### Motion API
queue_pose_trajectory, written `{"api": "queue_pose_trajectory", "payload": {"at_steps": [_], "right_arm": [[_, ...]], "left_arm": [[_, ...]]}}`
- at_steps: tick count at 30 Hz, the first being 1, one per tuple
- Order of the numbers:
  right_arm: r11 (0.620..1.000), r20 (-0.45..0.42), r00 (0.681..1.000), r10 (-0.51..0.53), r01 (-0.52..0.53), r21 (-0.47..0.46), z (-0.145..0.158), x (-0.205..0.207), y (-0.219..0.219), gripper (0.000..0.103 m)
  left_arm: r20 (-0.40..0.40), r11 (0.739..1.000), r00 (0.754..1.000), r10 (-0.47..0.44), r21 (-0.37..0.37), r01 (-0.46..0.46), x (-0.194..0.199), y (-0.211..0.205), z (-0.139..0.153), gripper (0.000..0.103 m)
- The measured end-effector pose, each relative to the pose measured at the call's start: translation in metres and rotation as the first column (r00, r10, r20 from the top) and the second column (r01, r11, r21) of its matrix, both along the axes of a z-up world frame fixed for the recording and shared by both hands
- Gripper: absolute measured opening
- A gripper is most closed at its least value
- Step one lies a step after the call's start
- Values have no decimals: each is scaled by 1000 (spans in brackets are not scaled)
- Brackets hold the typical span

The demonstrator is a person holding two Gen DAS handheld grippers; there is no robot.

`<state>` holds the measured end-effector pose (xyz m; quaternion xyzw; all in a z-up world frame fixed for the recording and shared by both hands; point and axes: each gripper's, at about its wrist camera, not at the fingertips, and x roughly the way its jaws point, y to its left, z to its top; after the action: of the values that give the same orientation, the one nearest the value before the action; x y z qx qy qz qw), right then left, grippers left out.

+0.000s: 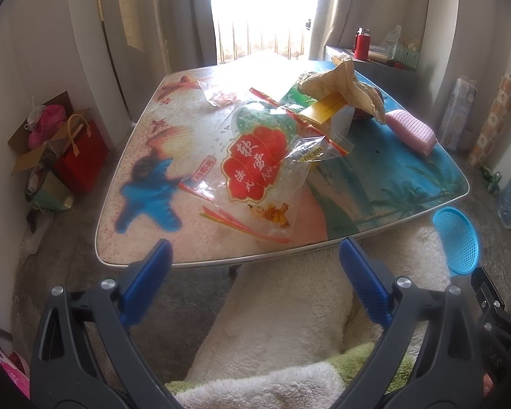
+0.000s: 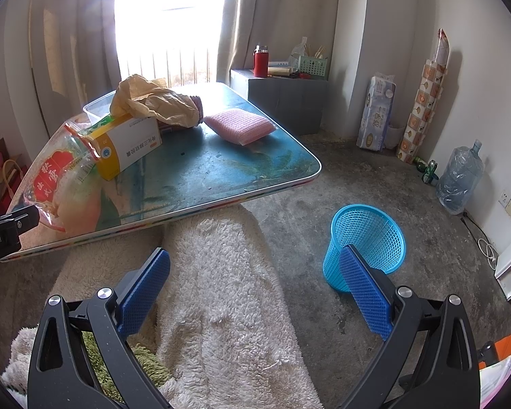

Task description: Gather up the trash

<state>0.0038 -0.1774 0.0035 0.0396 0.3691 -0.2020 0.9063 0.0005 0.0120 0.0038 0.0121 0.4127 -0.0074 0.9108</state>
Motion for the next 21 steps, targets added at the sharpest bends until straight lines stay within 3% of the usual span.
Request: {"api": "queue_pose_trajectory", "payload": {"at_steps": [21], "right_arm": [[1000, -1, 1000, 3, -3, 9, 0, 3, -1, 97]], "left_arm": [[-4, 1000, 1000, 7, 19, -7, 2, 5, 0, 94]]}}
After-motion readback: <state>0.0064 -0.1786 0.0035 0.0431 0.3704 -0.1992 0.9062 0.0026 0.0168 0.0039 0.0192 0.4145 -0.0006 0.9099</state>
